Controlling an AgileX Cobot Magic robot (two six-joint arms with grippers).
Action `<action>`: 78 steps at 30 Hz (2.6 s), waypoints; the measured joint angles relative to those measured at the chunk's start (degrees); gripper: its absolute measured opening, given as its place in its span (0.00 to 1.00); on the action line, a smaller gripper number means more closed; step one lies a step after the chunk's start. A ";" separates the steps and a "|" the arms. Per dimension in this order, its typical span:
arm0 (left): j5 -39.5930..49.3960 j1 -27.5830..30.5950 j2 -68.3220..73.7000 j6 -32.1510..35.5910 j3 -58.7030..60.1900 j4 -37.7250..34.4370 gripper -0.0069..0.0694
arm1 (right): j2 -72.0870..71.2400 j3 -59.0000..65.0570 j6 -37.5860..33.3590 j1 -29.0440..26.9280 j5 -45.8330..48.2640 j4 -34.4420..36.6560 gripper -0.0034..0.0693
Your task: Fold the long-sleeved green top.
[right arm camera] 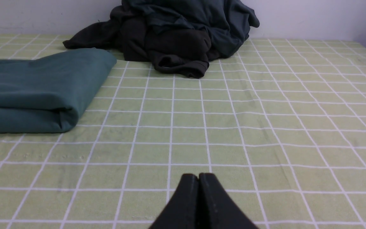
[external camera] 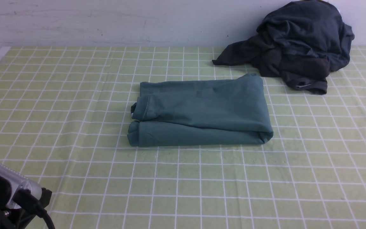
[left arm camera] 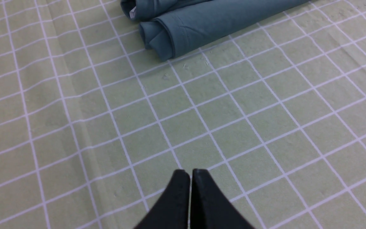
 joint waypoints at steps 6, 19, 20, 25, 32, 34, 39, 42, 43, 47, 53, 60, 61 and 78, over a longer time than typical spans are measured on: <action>-1.18 -0.42 -8.04 0.00 4.56 -0.45 0.09 | 0.00 0.00 0.00 0.00 0.06 0.26 0.03; -21.44 3.56 -33.73 -3.47 25.00 13.00 0.09 | 0.00 0.00 0.00 0.00 0.23 0.45 0.03; -22.93 3.87 -33.73 -3.69 25.28 13.45 0.09 | 0.00 0.00 0.00 0.00 0.23 0.45 0.03; -25.96 7.78 -33.73 -9.97 27.17 21.75 0.09 | 0.00 0.00 0.00 0.00 0.23 0.45 0.03; -14.89 9.44 -33.73 -25.90 26.97 24.01 0.09 | 0.00 0.00 0.00 0.00 0.23 0.58 0.03; -14.29 9.19 -33.73 -27.64 26.90 24.81 0.09 | 0.00 0.00 0.00 0.00 0.23 0.58 0.03; -14.16 8.61 -33.73 -28.12 26.85 25.03 0.09 | 0.00 0.00 0.00 0.00 0.23 0.58 0.03; -14.16 8.46 -33.73 -28.12 26.85 25.03 0.09 | 0.00 0.00 0.00 0.00 0.23 0.58 0.03; -14.14 8.46 -33.73 -28.12 26.85 25.03 0.09 | 0.00 0.00 0.00 0.00 0.23 0.58 0.03; -14.14 8.46 -33.73 -28.12 26.85 25.03 0.09 | 0.00 0.00 0.00 0.00 0.23 0.58 0.03; -14.09 8.39 -33.73 -28.12 26.85 25.03 0.09 | 0.00 0.00 0.00 0.00 0.23 0.58 0.03; -14.09 8.39 -33.73 -28.12 26.85 25.03 0.09 | 0.00 0.00 0.00 0.00 0.23 0.58 0.03; -14.09 8.39 -33.73 -28.12 26.85 25.03 0.09 | 0.00 0.00 0.00 0.00 0.23 0.58 0.03; -14.09 8.39 -33.73 -28.12 26.85 25.03 0.09 | 0.00 0.00 0.00 0.00 0.23 0.58 0.03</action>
